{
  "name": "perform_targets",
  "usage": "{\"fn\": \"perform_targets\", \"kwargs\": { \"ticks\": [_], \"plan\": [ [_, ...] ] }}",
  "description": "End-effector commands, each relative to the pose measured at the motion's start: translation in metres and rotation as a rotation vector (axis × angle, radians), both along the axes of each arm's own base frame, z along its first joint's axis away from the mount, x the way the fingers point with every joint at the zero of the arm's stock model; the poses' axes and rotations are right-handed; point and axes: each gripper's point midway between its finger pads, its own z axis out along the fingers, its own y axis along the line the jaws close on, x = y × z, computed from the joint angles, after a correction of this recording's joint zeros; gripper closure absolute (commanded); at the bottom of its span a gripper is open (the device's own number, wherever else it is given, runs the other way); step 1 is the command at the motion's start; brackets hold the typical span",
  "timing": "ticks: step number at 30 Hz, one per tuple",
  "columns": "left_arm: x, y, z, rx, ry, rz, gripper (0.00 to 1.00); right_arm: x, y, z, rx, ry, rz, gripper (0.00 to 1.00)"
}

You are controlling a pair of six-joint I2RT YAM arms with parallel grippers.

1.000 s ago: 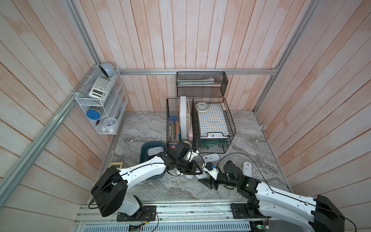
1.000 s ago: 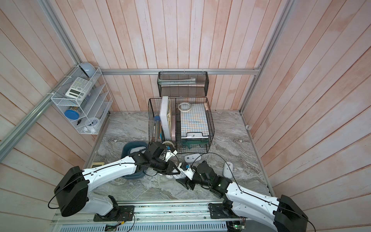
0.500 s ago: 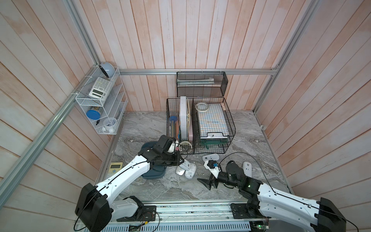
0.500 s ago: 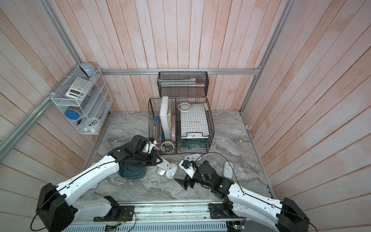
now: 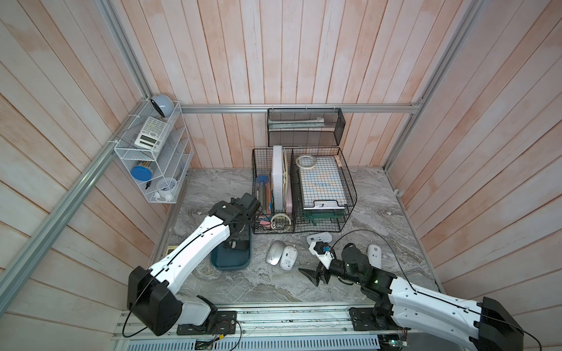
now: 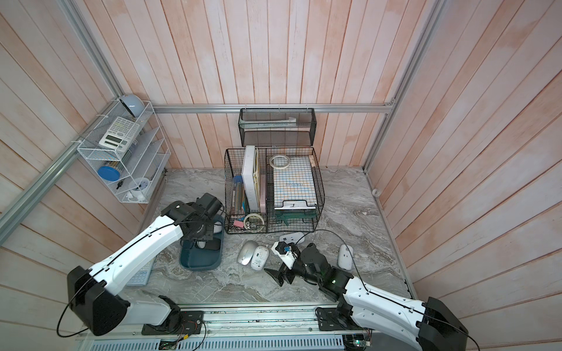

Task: Put the mouse in the storage box
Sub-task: Place the mouse in the storage box.

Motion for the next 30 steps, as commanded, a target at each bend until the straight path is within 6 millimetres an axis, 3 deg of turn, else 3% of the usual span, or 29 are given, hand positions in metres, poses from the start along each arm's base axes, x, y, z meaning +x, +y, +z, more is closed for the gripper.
{"fn": "perform_targets", "kwargs": {
  "ticks": [1, 8, 14, 22, 25, 30],
  "plan": [
    [0.0, 0.022, -0.011, 0.205, 0.02, 0.018, 0.94, 0.002, -0.002, 0.001, 0.01, -0.014, -0.017, 0.03],
    [0.008, 0.009, -0.051, 0.336, 0.077, -0.027, 0.94, 0.002, -0.002, 0.0, 0.006, -0.008, -0.02, 0.03],
    [0.002, 0.007, -0.077, 0.371, 0.134, -0.046, 0.93, 0.002, -0.002, -0.001, 0.005, -0.012, -0.021, 0.03],
    [-0.008, 0.007, -0.087, 0.333, 0.145, -0.042, 0.42, 0.004, -0.003, -0.003, -0.007, -0.01, -0.032, 0.02],
    [-0.009, 0.007, -0.083, 0.315, 0.129, -0.038, 0.33, 0.006, -0.004, -0.004, -0.01, -0.01, -0.042, 0.03],
    [-0.005, -0.005, -0.062, 0.216, 0.066, -0.037, 0.29, 0.017, -0.011, -0.005, -0.013, 0.008, -0.13, 0.03]
  ]
}}
